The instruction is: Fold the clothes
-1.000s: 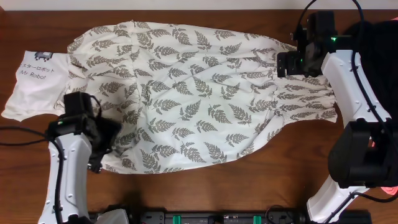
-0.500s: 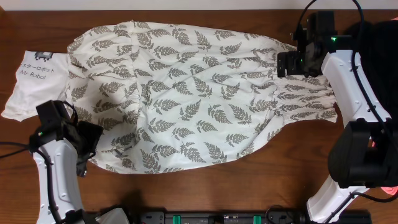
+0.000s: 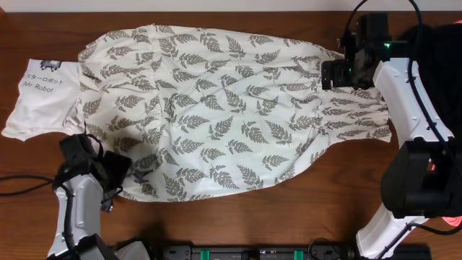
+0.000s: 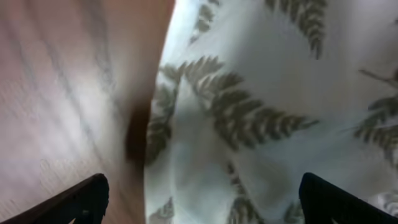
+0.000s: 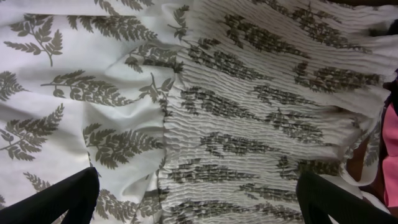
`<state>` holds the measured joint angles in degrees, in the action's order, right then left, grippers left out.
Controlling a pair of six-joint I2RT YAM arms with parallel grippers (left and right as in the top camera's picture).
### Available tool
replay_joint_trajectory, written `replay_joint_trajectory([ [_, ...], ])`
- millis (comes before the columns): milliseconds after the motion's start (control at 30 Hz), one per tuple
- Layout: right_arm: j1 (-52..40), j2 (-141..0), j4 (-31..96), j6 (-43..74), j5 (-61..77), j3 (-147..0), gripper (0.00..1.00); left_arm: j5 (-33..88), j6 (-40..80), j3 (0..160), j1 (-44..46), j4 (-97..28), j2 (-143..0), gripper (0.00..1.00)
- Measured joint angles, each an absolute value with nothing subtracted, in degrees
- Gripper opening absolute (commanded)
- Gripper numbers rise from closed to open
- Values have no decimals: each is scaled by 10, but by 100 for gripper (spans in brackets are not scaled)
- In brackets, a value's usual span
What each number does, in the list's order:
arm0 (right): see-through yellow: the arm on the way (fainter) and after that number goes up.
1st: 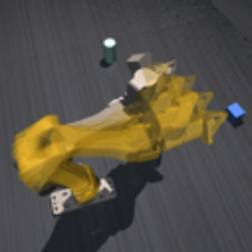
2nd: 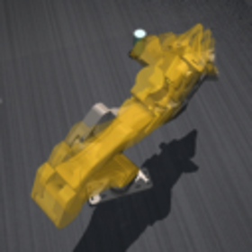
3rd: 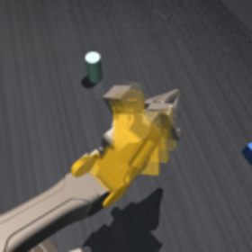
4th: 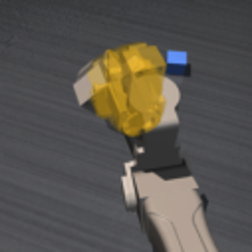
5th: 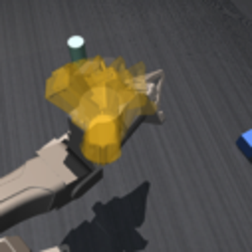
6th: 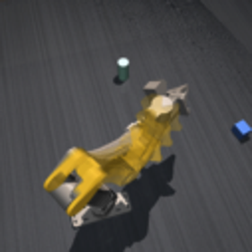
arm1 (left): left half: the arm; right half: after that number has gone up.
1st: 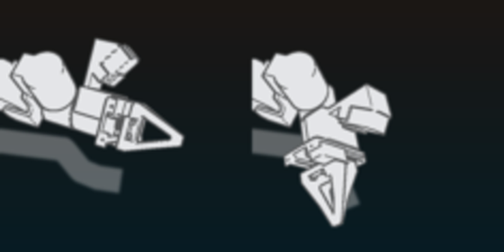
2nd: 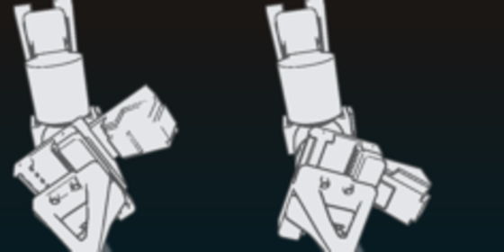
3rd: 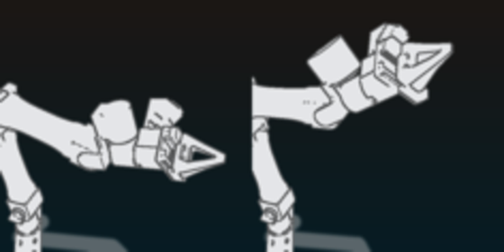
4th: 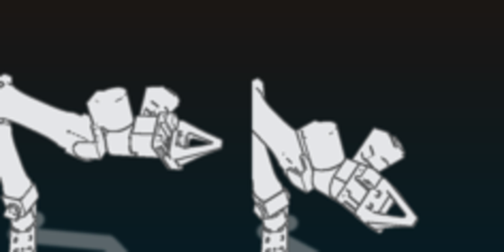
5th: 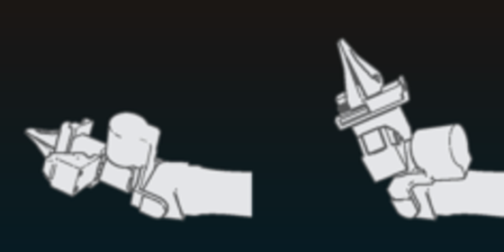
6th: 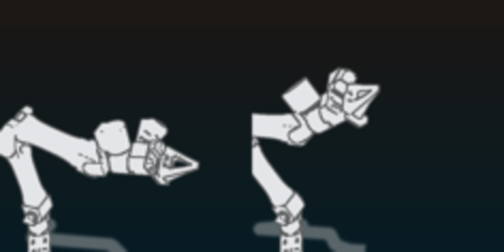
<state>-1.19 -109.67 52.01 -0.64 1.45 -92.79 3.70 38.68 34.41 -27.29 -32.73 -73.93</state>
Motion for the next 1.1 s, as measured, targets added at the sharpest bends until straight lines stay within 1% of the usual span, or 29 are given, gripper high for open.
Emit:
replay_joint_trajectory([
  [167, -12, -1097, 520, -6, 15, -928, 99, 39, 388, 296, -273, -264, -738, 98],
  [400, -12, -1097, 520, -6, 15, -928, 99, 30, 387, 273, -273, -191, -724, 98],
  [700, -12, -1097, 520, -6, 15, -928, 99, 30, 387, 266, -273, -179, -719, 99],
  [833, -12, -1097, 520, -6, 15, -928, 99, 40, 384, 266, -275, -178, -718, 93],
  [900, -12, -1097, 520, -6, 15, -928, 99, 52, 383, 266, -277, -177, -718, 92],
  [1100, -12, -1097, 520, -6, 15, -928, 99, 114, 388, 266, -277, -176, -716, 92],
])
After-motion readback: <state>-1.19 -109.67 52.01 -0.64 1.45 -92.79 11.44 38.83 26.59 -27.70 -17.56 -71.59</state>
